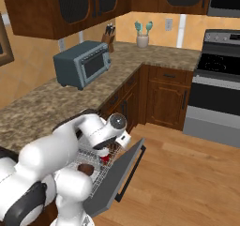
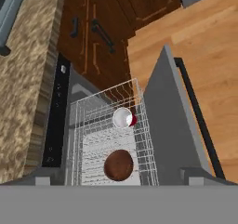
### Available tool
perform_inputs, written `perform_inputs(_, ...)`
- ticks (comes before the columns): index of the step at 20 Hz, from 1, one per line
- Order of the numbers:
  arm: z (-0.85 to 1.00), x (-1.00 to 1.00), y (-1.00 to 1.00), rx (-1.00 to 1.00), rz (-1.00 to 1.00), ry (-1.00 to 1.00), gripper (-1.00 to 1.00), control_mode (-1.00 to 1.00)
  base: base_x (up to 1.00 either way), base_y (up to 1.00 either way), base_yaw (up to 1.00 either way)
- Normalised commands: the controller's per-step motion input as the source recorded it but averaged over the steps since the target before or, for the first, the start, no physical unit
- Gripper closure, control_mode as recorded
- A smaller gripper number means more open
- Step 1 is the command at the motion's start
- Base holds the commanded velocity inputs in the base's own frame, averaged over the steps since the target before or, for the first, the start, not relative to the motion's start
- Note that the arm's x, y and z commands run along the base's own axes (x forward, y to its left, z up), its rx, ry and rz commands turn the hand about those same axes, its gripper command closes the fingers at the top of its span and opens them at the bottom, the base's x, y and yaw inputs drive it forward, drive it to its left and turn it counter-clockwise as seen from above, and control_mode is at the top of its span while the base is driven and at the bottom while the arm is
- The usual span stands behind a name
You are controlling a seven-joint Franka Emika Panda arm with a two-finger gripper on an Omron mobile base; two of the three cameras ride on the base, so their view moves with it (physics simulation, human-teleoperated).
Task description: Pick up the cup and bowl from the counter, place them in the dishwasher, and close the dishwasher door.
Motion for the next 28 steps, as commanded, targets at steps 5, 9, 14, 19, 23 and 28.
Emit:
perform_inputs(5,-0.40,-0.28,-0.70,0.29,0.00,0.03,-1.00,-1.00,0.00,0.00,0.00)
perform_inputs(9,-0.96,0.00,-0.65,0.39,0.00,0.02,-1.00,-1.00,0.00,0.00,0.00)
perform_inputs(14,-0.39,0.00,-0.77,0.36,0.01,0.01,-1.00,-1.00,0.00,0.00,0.00)
perform_inputs(19,-0.87,0.00,-0.49,0.41,0.11,0.01,-1.00,-1.00,0.00,0.00,0.00)
perform_inputs(23,-0.64,0.00,-0.69,0.46,0.15,0.00,-1.00,-1.00,0.00,0.00,0.00)
perform_inputs(28,-0.72,0.00,-0.77,0.43,0.12,0.00,-1.00,-1.00,0.00,0.00,0.00)
